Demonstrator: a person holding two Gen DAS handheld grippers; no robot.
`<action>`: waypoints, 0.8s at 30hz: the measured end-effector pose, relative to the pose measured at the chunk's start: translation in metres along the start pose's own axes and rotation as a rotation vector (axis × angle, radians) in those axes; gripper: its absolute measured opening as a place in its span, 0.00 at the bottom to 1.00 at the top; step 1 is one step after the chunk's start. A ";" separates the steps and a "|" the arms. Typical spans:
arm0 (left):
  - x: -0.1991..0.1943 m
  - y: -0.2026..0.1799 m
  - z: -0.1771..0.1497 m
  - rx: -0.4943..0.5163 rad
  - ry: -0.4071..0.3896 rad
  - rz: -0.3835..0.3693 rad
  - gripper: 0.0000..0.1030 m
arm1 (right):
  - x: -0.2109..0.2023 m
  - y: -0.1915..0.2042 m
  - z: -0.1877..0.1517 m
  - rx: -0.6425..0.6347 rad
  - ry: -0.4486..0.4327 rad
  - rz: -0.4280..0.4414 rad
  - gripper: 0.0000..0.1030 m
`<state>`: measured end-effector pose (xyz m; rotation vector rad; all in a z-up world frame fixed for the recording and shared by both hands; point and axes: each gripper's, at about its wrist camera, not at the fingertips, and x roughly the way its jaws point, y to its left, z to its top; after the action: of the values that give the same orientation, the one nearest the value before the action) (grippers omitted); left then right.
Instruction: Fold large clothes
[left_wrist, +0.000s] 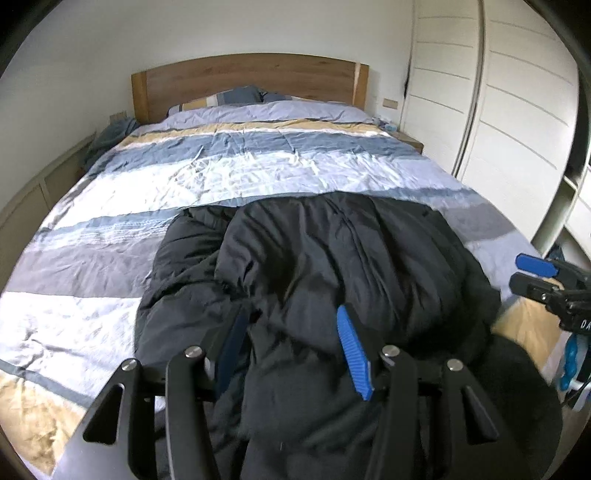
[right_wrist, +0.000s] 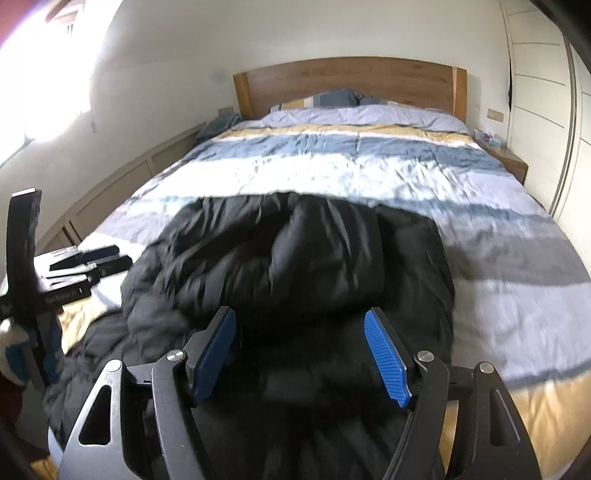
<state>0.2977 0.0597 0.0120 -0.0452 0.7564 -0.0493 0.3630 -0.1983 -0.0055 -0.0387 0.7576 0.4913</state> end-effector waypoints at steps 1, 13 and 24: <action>0.010 0.001 0.005 -0.011 0.004 -0.007 0.48 | 0.006 0.000 0.005 0.003 -0.003 0.002 0.71; 0.109 0.001 -0.025 -0.009 0.154 -0.004 0.51 | 0.117 -0.014 -0.001 -0.008 0.195 0.018 0.73; 0.066 0.011 -0.065 -0.037 0.155 -0.014 0.57 | 0.075 -0.036 -0.057 0.127 0.173 0.051 0.75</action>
<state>0.3010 0.0648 -0.0809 -0.0826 0.9124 -0.0525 0.3884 -0.2113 -0.1025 0.0572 0.9604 0.4913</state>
